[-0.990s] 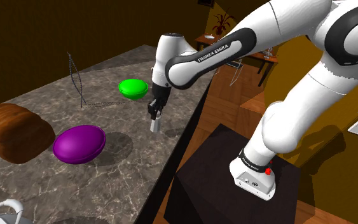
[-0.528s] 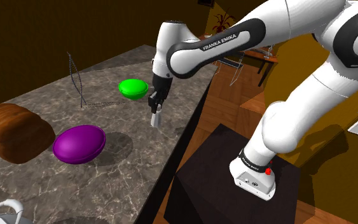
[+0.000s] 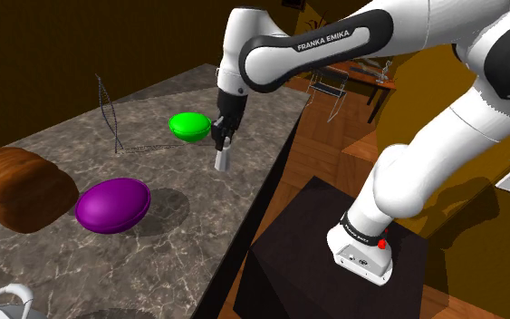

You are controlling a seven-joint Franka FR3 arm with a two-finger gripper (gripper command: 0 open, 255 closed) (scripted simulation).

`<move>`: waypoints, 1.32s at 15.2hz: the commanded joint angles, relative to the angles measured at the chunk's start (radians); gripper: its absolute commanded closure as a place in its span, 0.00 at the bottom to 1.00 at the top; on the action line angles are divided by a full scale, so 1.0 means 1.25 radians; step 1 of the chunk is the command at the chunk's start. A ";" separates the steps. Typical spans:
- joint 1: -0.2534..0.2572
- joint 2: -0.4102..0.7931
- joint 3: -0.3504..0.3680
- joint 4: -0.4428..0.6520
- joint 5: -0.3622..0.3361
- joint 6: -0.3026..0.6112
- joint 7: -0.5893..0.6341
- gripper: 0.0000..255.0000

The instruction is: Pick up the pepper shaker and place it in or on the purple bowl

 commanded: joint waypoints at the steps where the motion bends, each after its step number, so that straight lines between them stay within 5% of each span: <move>1: -0.001 -0.010 -0.003 0.013 0.000 -0.024 -0.001 1.00; 7: -0.002 -0.027 -0.007 0.059 -0.003 -0.086 0.003 1.00; 20: 0.069 0.317 0.103 0.478 -0.114 -0.156 0.232 1.00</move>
